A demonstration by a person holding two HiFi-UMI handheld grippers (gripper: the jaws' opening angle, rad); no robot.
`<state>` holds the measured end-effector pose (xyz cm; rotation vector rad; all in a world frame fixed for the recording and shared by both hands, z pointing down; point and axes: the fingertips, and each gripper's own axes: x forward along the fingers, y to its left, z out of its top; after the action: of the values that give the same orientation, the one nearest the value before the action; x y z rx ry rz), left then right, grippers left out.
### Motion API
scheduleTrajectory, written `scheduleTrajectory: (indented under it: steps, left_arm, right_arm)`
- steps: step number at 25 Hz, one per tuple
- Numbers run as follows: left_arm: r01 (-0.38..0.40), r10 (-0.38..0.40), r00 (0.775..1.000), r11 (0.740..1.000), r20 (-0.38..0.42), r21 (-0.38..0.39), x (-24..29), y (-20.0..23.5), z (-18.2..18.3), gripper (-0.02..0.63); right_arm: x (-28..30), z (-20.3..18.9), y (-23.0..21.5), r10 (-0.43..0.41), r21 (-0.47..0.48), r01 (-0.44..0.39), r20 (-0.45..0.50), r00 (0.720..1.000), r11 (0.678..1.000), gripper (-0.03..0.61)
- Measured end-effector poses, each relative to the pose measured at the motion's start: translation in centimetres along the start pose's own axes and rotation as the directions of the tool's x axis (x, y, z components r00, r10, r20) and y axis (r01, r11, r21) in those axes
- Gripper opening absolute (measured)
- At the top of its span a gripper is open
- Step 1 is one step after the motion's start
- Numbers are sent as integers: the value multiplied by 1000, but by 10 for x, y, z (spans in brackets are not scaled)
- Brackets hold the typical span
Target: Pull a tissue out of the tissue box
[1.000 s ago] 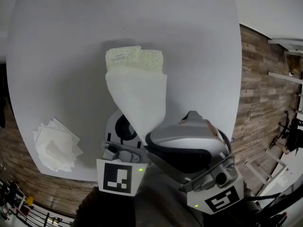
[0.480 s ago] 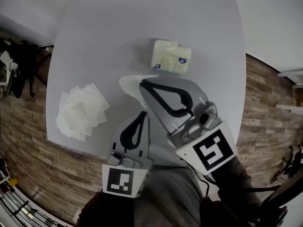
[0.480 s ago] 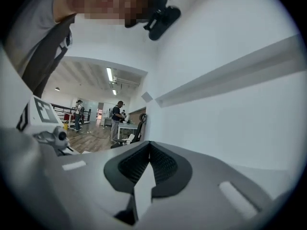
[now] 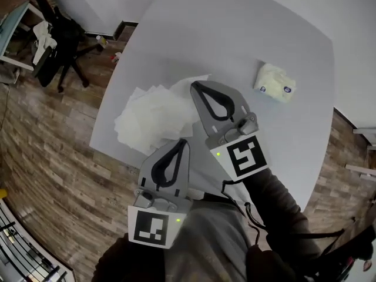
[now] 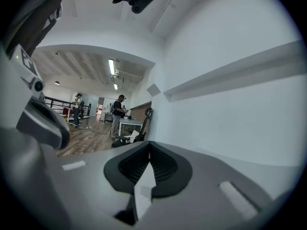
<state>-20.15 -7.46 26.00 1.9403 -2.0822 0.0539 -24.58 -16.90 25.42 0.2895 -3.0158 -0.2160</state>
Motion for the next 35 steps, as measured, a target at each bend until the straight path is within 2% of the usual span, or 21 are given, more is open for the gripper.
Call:
scheduleTrajectory:
  steps: [8, 13, 16, 22, 27, 30, 33, 35]
  left_arm:
    - [-24, 25, 1000, 999, -18, 29, -50, 55, -12, 2]
    - [18, -17, 1000, 999, -25, 50, -65, 64, -17, 2]
    - [45, -44, 999, 998, -16, 43, -70, 62, -19, 2]
    - [142, -143, 990, 989, 11, 39, -62, 27, -15, 2]
    - [230, -232, 972, 972, 26, 56, -55, -30, -13, 2]
    - [291, -295, 954, 953, 45, 86, -58, -79, -5, 2]
    - [347, -357, 932, 930, 62, 124, -65, -135, 5, 2]
    - [379, -393, 916, 913, 80, 153, -72, -172, 15, 2]
  right_arm:
    - [21, -90, 123, 90, 67, -80, -162, 983, 995, 3]
    - [18, -126, 163, 131, 168, -91, -243, 961, 982, 35]
    - [4, -130, 171, 121, 209, -66, -265, 957, 976, 94]
    - [-49, -107, 157, 21, 261, 43, -237, 971, 964, 110]
    - [-120, -69, 125, -121, 412, 185, -175, 977, 892, 110]
    - [-178, -29, 103, -234, 446, 262, -117, 965, 856, 110]
    - [-240, 13, 88, -346, 425, 339, -64, 936, 839, 106]
    - [-278, 38, 84, -408, 414, 383, -30, 912, 826, 78]
